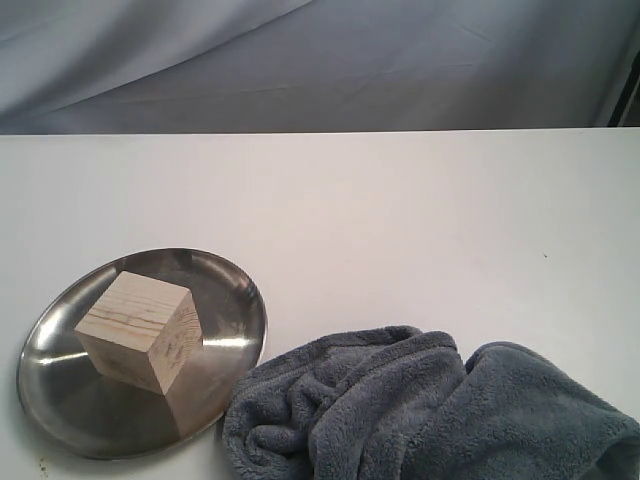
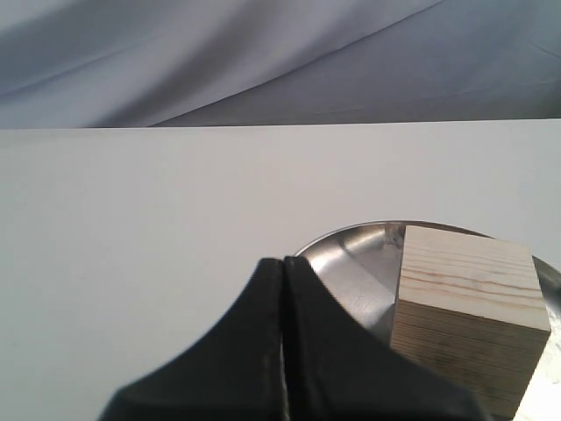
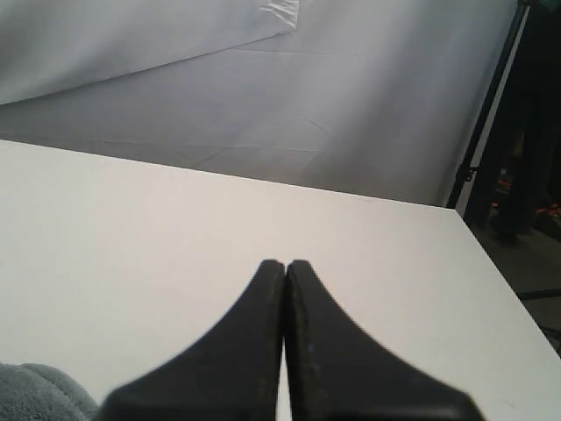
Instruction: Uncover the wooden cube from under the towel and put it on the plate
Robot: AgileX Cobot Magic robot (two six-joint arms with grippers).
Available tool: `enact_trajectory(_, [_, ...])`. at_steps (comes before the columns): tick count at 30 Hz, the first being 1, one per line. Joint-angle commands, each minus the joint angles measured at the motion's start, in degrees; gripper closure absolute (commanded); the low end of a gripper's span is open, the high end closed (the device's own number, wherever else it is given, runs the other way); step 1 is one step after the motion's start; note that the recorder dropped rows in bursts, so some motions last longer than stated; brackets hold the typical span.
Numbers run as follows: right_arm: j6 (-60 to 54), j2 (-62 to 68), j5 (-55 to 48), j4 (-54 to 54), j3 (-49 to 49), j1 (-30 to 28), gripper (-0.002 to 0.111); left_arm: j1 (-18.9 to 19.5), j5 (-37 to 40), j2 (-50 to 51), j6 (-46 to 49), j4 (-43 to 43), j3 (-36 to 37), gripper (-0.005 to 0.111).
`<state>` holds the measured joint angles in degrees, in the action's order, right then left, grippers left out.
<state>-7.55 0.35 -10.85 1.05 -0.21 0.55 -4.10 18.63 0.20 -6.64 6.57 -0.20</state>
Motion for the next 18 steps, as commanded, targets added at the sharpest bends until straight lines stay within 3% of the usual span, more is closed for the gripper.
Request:
enact_trajectory(1, [-0.6, -0.3, -2.1, -0.4, 0.2, 0.1, 0.108, -0.2, -0.6, -0.2, -0.3, 0.0, 0.2, 0.107])
enact_trajectory(11, [2.5, -0.3, -2.7, -1.1, 0.2, 0.1, 0.108, -0.2, -0.6, -0.2, -0.2, 0.0, 0.2, 0.107])
enact_trajectory(18, [6.0, -0.3, -4.1, 4.5, 0.2, 0.1, 0.108, -0.2, -0.6, -0.2, -0.3, 0.0, 0.2, 0.107])
